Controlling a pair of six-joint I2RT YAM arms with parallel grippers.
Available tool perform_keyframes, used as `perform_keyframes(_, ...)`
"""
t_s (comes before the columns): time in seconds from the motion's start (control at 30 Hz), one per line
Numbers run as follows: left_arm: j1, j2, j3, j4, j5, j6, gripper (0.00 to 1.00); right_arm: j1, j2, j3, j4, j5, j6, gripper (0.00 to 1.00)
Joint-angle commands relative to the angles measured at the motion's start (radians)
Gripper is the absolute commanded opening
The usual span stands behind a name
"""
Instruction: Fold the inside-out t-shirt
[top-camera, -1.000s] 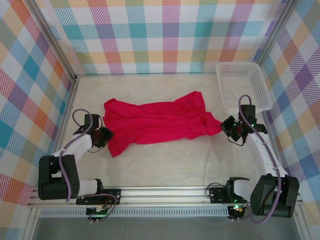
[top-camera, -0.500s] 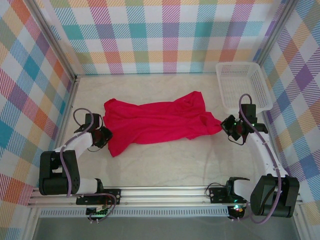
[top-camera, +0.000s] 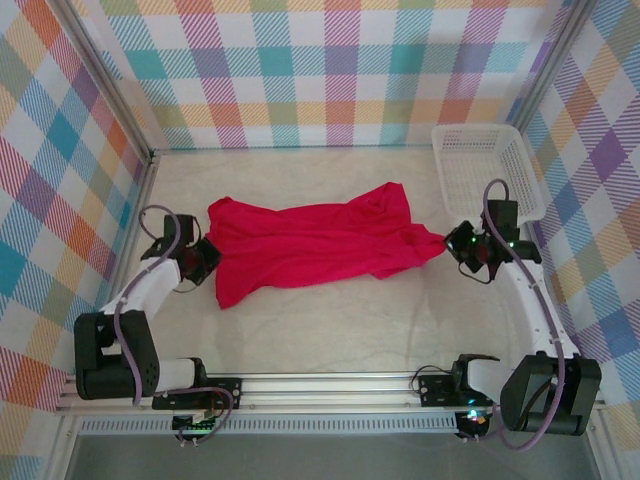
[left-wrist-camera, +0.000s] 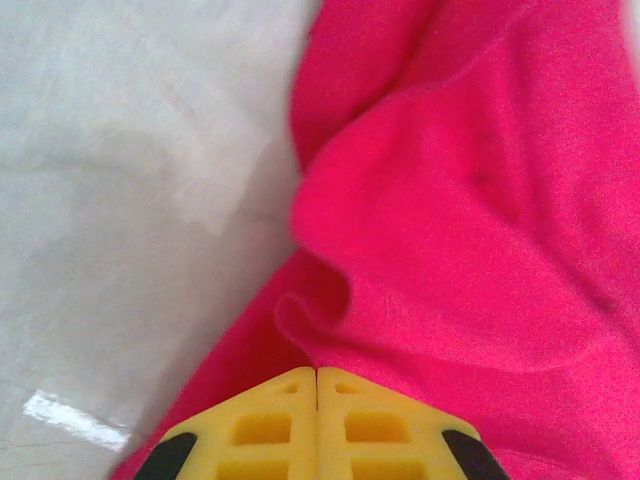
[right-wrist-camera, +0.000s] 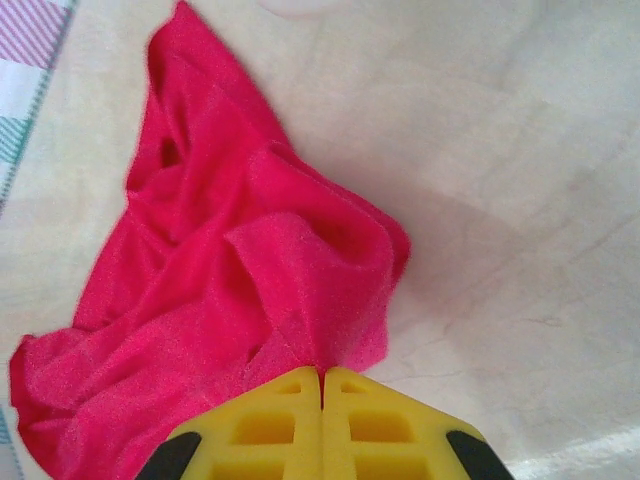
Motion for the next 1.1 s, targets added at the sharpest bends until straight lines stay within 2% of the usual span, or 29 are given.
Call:
perform_keyframes(0.0, 0.015, -0.060, 0.159, -0.059, 0.039, -0.021, 0.00, -0.008, 0.020, 0.098, 0.015, -0.047, 0.013, 0.00)
perform_keyframes(0.17, 0.022, -0.011, 0.486, -0.144, 0.077, -0.028, 0.00, -0.008, 0.092, 0.310, 0.018, -0.101, 0.040, 0.00)
perform_keyframes(0.3, 0.059, 0.100, 0.836, -0.222, 0.176, -0.049, 0.00, -0.007, 0.167, 0.546, -0.012, -0.126, 0.054, 0.00)
perform_keyframes(0.43, 0.126, 0.190, 1.124, -0.252, 0.256, -0.104, 0.00, -0.008, 0.215, 0.764, -0.041, -0.132, 0.071, 0.00)
perform_keyframes(0.53, 0.188, 0.238, 1.277, -0.247, 0.308, -0.164, 0.00, -0.009, 0.227, 0.888, -0.035, -0.143, 0.087, 0.00)
perform_keyframes(0.6, 0.223, 0.257, 1.339, -0.224, 0.359, -0.212, 0.00, -0.008, 0.227, 0.953, -0.032, -0.163, 0.101, 0.00)
perform_keyframes(0.83, 0.434, 0.238, 1.455, -0.108, 0.535, -0.394, 0.00, -0.008, 0.143, 1.154, -0.054, -0.213, 0.067, 0.00)
perform_keyframes(0.93, 0.523, 0.179, 1.452, -0.081, 0.525, -0.426, 0.00, -0.008, 0.086, 1.231, -0.084, -0.175, 0.028, 0.00)
perform_keyframes(1.07, 0.550, 0.113, 1.436, -0.088, 0.474, -0.427, 0.00, -0.008, 0.037, 1.262, -0.110, -0.155, 0.005, 0.00)
